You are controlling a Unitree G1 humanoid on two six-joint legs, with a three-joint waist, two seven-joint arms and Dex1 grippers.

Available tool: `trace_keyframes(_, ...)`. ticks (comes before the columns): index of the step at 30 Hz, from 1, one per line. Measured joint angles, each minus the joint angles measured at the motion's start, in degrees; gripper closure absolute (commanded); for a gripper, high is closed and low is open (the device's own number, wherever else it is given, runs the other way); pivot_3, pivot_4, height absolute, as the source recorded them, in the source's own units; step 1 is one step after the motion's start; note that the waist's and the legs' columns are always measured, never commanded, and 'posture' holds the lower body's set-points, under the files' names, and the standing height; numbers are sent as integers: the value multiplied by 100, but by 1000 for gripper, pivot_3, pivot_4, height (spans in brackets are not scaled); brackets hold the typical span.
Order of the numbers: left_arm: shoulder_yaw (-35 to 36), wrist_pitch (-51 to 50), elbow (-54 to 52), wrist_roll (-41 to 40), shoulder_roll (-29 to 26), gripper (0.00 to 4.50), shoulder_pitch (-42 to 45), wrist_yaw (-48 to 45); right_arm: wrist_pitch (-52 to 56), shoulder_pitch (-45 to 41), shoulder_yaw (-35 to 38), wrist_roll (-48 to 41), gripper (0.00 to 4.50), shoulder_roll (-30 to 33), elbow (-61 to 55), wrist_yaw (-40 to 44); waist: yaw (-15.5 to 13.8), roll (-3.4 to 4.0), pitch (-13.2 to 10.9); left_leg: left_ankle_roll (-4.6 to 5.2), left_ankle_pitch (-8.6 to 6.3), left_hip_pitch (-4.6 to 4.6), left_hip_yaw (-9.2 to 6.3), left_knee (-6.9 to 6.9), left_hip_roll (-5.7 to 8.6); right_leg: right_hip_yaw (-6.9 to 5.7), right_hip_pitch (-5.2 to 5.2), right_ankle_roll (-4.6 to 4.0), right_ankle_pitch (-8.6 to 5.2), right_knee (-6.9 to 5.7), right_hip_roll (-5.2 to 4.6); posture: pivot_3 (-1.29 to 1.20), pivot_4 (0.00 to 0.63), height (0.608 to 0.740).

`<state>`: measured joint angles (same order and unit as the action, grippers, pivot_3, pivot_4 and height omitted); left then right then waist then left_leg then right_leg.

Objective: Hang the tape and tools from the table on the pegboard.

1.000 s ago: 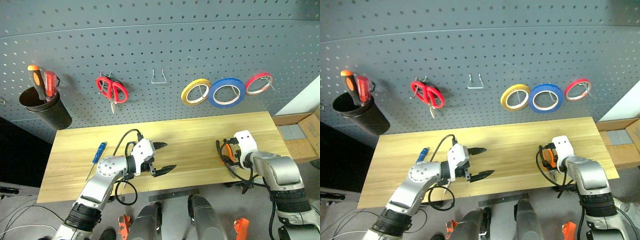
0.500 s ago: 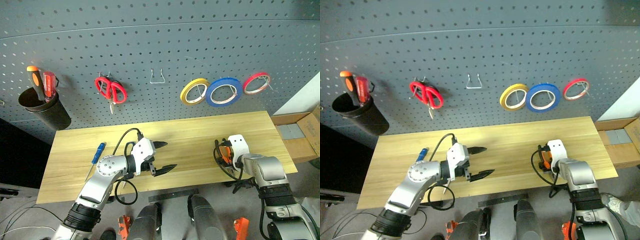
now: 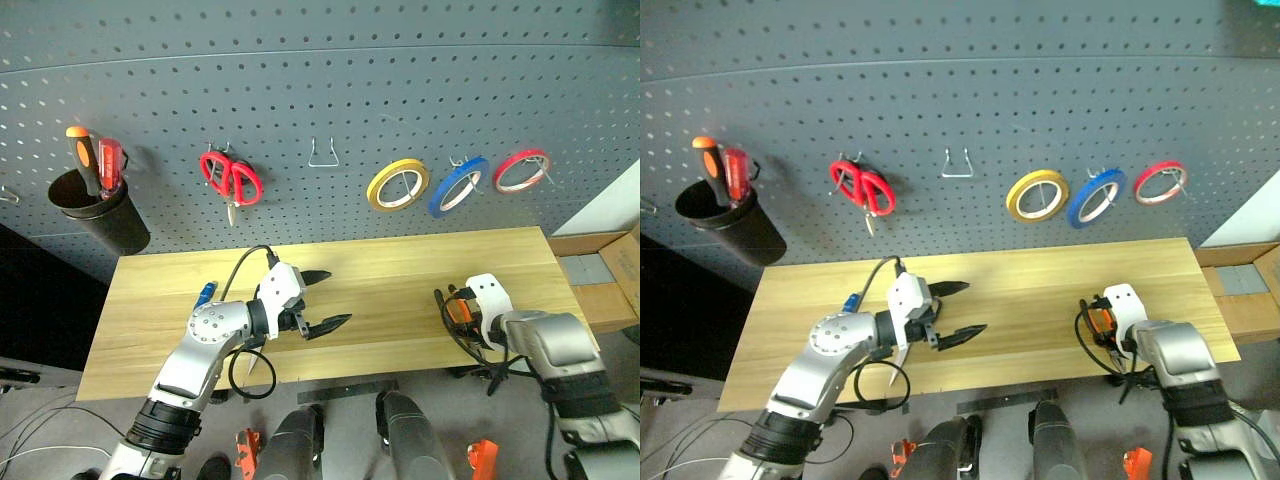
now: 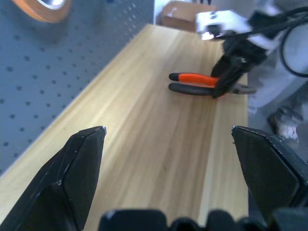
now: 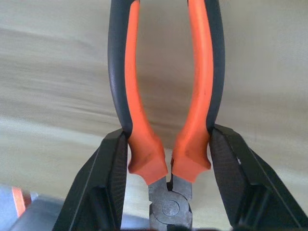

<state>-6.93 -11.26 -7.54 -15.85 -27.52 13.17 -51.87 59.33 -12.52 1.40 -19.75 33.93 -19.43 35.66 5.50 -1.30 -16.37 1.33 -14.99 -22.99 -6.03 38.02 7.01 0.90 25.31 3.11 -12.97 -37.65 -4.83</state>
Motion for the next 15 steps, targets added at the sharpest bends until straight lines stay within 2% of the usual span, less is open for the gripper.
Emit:
trace_keyframes(1,52,-19,-88,-67,19,0,8,17,-167,84,244,-515,2500,-48,-596,431,33,-2,1,2,-4,1,0,3,-10,-3,-4,0,0,1,8,-195,253,740)
trace_keyframes(3,206,-46,-243,-253,106,0,-23,135,-295,6,579,-1213,2501,-214,-1144,768,38,-7,3,7,-7,8,-3,6,-15,-7,-13,0,1,2,10,-187,253,740)
trace_keyframes(5,634,-90,-361,-546,271,0,-7,429,-429,-446,886,-1710,2501,-572,-1285,732,44,-9,2,9,-8,7,2,9,-16,-3,-10,-2,20,7,12,-167,253,740)
trace_keyframes(8,1319,-208,-779,-1009,428,0,122,976,-717,-1666,1038,-2129,2501,-1148,-1219,354,39,-10,4,5,-5,10,7,19,-16,0,-12,-1,32,7,14,-145,246,740)
trace_keyframes(11,1563,-217,-1316,-1141,526,0,103,1401,-1364,-2682,847,-1951,2501,-1663,-739,-42,-23,-21,16,-18,8,11,12,16,-16,-1,-5,-2,33,7,13,-96,241,740)
trace_keyframes(15,1800,-218,-1587,-1152,530,0,-117,1783,-2208,-3224,245,-1080,2502,-1945,186,-386,-91,-29,20,-19,8,0,23,9,-16,-2,7,-4,34,22,11,-65,229,740)
